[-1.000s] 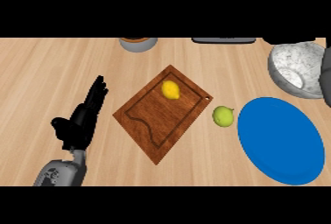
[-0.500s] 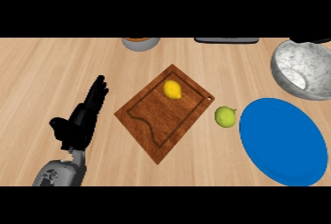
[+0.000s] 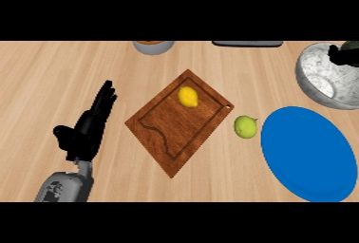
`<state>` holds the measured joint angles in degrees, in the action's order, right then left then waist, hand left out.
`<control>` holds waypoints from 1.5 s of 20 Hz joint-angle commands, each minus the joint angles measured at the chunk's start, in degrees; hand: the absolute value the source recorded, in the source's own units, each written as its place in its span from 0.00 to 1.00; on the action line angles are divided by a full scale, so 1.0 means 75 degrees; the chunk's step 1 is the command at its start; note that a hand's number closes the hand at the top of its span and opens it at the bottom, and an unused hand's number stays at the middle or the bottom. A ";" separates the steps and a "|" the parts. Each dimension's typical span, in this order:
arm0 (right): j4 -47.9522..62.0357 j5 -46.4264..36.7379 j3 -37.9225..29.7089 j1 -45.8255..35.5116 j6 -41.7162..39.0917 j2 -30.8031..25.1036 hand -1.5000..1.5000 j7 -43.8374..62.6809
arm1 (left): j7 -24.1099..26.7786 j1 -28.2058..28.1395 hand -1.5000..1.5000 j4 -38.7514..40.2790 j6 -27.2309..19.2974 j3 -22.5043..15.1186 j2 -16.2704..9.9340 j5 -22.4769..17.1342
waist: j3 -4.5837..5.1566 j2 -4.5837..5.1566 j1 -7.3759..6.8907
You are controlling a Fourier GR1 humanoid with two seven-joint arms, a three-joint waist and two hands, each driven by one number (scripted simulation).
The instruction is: Pick the squash from the plate and place it in the bowl
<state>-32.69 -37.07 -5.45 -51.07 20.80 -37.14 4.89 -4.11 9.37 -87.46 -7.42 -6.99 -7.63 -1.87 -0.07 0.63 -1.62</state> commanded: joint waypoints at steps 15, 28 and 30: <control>0.2565 0.1720 -0.1922 0.0074 -0.1692 -0.0365 0.00 -0.3459 | -0.0057 0.0049 0.50 -0.0121 0.0309 -0.0025 0.0023 -0.0022 | -0.0024 0.0044 -0.0107; 0.2571 0.3170 -0.3327 -0.0025 -0.2272 -0.1099 0.00 -0.3941 | 0.0173 -0.0082 0.50 0.0191 0.0247 0.0191 0.0040 0.0138 | -0.0005 -0.0012 0.0042; 0.2642 0.3361 -0.3465 -0.0277 -0.2790 -0.1406 0.00 -0.3433 | 0.0009 -0.0029 0.50 0.0095 0.0070 0.0034 0.0208 0.0289 | -0.0004 -0.0022 0.0059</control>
<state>-13.67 -14.62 -29.23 -52.13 5.05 -44.70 -23.47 -4.03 9.17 -87.23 -6.49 -6.60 -6.47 -0.43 -0.13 0.56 -1.44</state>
